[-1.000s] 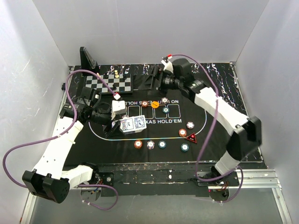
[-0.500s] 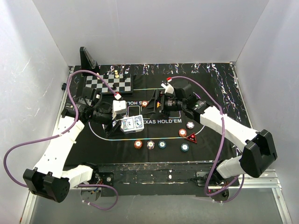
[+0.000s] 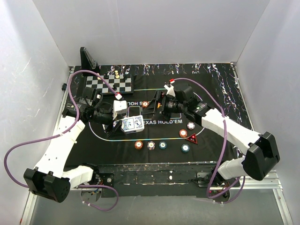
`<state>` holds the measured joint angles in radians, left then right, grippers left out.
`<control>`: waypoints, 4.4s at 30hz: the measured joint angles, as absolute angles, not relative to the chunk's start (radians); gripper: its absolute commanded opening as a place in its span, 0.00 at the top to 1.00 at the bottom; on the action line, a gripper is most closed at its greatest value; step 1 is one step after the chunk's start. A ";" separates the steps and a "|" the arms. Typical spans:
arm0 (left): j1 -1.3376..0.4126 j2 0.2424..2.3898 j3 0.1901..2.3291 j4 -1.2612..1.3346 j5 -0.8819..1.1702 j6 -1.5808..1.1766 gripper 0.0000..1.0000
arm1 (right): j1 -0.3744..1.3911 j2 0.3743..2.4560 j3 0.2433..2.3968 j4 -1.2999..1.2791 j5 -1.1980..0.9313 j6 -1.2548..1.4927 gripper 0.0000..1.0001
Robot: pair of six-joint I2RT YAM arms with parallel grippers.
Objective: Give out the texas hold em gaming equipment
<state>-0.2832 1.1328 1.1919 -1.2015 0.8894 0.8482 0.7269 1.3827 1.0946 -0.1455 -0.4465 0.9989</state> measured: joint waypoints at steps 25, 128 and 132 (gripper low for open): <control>-0.283 1.138 1.192 -1.204 0.879 0.856 0.54 | 0.831 1.431 1.113 -0.032 -0.500 1.009 0.06; -0.283 1.150 1.211 -1.196 0.883 0.841 0.55 | 0.745 1.296 0.979 0.025 -0.500 1.097 0.78; -0.283 1.150 1.211 -1.195 0.884 0.838 0.55 | 0.721 1.265 0.965 0.016 -0.500 1.096 0.83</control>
<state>-0.2832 1.1500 1.2110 -1.1954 0.8837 0.8375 0.7208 1.2652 0.9653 0.0162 -0.5003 1.0962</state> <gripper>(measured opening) 0.644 0.212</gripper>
